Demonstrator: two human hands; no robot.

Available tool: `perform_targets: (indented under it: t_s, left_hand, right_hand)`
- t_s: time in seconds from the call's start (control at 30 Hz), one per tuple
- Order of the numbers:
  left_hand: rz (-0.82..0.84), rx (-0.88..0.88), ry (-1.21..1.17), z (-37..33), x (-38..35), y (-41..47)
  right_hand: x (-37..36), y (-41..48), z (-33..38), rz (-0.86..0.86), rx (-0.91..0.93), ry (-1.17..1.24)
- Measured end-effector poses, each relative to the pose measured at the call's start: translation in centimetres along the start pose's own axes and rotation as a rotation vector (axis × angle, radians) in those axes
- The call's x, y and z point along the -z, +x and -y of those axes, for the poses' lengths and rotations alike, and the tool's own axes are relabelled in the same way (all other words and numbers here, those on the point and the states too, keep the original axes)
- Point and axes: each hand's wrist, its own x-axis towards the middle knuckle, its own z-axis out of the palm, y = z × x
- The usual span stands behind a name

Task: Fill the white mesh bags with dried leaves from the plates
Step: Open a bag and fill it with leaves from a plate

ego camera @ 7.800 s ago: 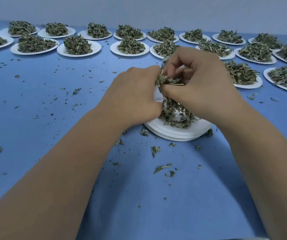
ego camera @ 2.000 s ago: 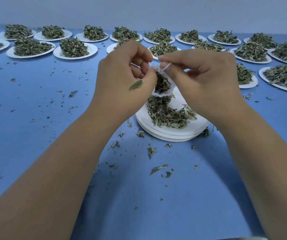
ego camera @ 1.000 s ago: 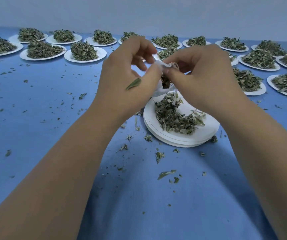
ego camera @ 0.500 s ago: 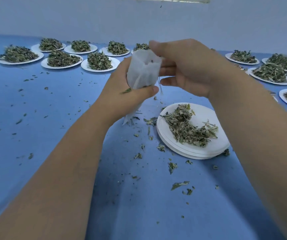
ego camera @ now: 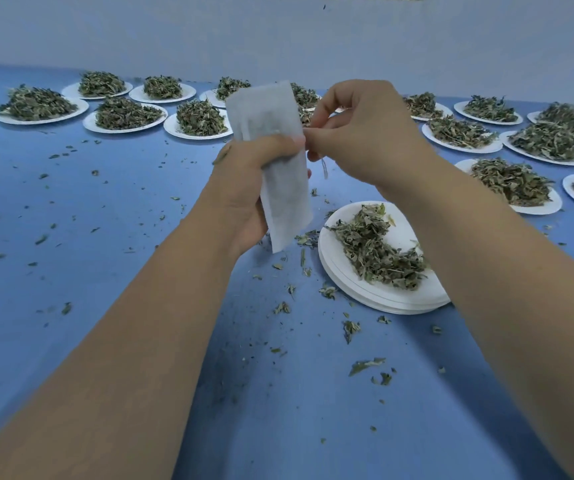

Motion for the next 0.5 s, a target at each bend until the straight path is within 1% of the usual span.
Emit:
perform_targets:
  t_s: [0.1,0.17,0.23,0.37,0.43,0.5]
  left_hand:
    - [0.057,0.018,-0.142,-0.1,0.0,-0.2]
    - [0.089,0.026,-0.196,0.0,-0.1,-0.2]
    - [0.097,0.019,-0.229,0.0,0.0,-0.2]
    - [0.113,0.023,-0.216,-0.1,0.1,-0.2]
    - [0.146,0.031,-0.191,-0.1,0.0,-0.3]
    - [0.144,0.035,-0.190,-0.2,0.0,-0.3]
  right_hand:
    - [-0.6,-0.2,-0.1,0.026,0.010,0.024]
    - [-0.8,-0.5,-0.1,0.057,0.029,0.051]
    - [-0.9,-0.7,-0.1,0.088,0.056,0.026]
    - [-1.0,-0.9,0.1,0.088,0.116,-0.182]
    - [-1.1,-1.0,0.3,0.141,0.112,-0.254]
    - [-0.8,-1.3,0.5,0.192,0.104,-0.351]
